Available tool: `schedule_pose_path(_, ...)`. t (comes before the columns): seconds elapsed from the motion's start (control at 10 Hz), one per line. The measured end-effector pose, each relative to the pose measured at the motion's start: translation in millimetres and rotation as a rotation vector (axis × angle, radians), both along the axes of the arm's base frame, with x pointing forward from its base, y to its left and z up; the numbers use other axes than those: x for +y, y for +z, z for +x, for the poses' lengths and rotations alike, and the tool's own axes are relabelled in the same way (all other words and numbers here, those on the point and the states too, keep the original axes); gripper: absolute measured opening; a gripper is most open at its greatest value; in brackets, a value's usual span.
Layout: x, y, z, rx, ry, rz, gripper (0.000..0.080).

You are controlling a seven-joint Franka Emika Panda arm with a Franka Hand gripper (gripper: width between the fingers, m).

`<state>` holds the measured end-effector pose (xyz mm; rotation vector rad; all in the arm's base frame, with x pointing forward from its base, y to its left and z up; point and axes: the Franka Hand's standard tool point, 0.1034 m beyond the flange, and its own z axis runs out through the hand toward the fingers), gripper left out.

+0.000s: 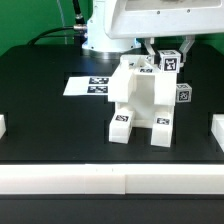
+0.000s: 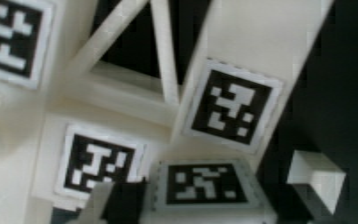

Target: Assemble chair

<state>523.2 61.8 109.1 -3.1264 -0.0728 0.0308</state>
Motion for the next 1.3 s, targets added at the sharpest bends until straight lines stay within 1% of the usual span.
schedule_pose_path(0.2,0.9,0.0,-0.1,0.004,-0.168,0.007,0.0286)
schedule_pose_path(0.4,2.6,-0.3,0.0,0.014,-0.423,0.029,0.0287)
schedule_pose_path(0.8,5.5,-0.3,0.5,0.019,-0.655,0.029,0.0287)
schedule_pose_path(0.9,6.0,-0.5,0.3,0.021,-0.687,0.031,0.0345)
schedule_pose_path(1.0,5.9,-0.5,0.2,0.021,-0.671,0.031,0.0479)
schedule_pose_path(1.1,5.9,-0.5,0.2,0.021,-0.671,0.031,0.0479)
schedule_pose_path(1.2,5.9,-0.6,0.2,0.021,-0.671,0.031,0.0611)
schedule_pose_path(1.3,6.0,-0.3,0.2,0.021,-0.671,0.032,0.0637)
